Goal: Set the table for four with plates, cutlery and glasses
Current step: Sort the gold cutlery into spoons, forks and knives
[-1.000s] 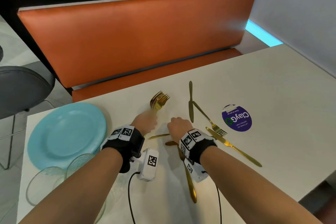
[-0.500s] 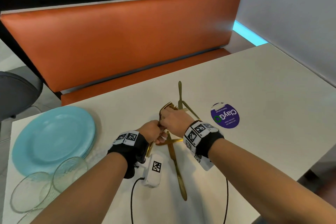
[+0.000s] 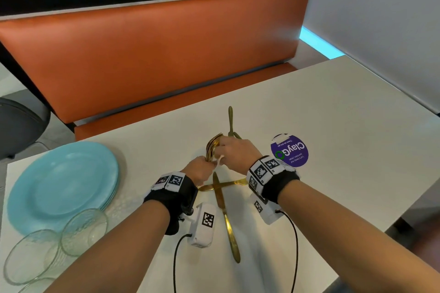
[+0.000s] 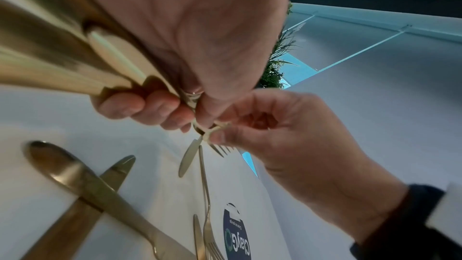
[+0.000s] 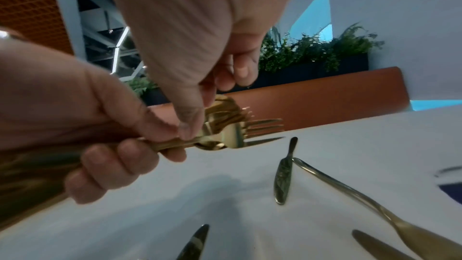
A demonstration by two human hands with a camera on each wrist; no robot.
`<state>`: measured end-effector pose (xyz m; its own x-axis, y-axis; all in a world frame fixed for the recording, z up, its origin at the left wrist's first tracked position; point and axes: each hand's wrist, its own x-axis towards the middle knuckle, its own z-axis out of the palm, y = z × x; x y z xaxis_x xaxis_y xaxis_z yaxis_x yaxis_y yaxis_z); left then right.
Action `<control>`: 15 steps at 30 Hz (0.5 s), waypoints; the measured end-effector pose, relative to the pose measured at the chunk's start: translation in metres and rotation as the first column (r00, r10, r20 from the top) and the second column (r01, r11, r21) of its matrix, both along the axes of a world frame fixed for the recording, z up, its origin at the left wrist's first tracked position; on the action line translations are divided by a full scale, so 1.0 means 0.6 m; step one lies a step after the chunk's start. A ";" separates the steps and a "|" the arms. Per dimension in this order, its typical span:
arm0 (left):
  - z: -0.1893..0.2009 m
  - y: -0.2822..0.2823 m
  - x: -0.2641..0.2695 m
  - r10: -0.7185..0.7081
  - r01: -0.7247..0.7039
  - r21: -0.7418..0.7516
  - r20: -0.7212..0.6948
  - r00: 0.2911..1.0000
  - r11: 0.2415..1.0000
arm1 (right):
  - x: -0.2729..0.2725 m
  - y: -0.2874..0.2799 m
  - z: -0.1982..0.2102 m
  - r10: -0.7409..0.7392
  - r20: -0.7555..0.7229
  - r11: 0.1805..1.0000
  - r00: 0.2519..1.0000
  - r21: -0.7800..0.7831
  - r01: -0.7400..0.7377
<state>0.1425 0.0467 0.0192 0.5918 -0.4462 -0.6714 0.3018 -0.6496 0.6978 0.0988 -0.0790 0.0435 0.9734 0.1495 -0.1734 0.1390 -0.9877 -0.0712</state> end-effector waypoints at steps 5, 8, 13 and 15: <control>-0.002 0.016 0.011 0.037 -0.037 0.018 -0.024 0.999 0.999 | -0.006 -0.062 0.003 -0.442 0.005 0.894 0.897 0.088 0.440; -0.003 0.021 0.019 0.072 -0.072 0.001 -0.010 0.997 0.997 | -0.007 -0.110 -0.011 -0.668 -0.121 0.740 0.734 -0.011 0.672; -0.009 0.021 0.026 0.136 -0.137 -0.045 -0.037 0.990 0.990 | -0.008 -0.133 -0.057 -0.768 -0.241 0.630 0.593 -0.117 0.768; -0.008 0.019 0.028 0.178 -0.182 -0.052 -0.073 0.981 0.982 | -0.005 -0.128 -0.073 -0.769 -0.240 0.631 0.593 -0.135 0.764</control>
